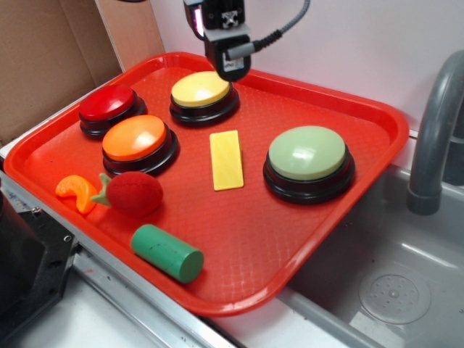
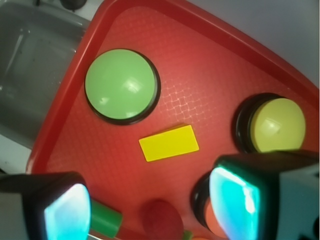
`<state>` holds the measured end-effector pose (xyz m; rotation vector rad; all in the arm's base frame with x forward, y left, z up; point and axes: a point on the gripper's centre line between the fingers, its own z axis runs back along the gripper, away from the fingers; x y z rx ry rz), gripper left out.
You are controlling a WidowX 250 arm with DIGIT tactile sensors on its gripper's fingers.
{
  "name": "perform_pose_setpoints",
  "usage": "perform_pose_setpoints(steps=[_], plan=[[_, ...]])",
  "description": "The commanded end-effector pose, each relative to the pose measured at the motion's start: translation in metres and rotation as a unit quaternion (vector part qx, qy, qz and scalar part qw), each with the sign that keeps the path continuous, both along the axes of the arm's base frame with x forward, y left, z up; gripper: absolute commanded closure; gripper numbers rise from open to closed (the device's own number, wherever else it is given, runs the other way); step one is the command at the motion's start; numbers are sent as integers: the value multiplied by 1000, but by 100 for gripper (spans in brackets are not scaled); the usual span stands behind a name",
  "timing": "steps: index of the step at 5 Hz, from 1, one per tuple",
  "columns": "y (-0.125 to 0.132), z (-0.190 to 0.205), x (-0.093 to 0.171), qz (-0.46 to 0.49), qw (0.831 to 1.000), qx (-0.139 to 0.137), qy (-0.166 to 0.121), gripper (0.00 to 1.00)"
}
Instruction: Push the green button.
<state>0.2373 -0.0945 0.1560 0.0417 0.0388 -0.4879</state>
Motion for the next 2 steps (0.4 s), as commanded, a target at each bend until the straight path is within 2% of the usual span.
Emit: perform_pose_setpoints(steps=[1,2], plan=[[-2,27,0,-2,999,-19,-39,0],[3,31,-5,-9,999,-17,-37,0]])
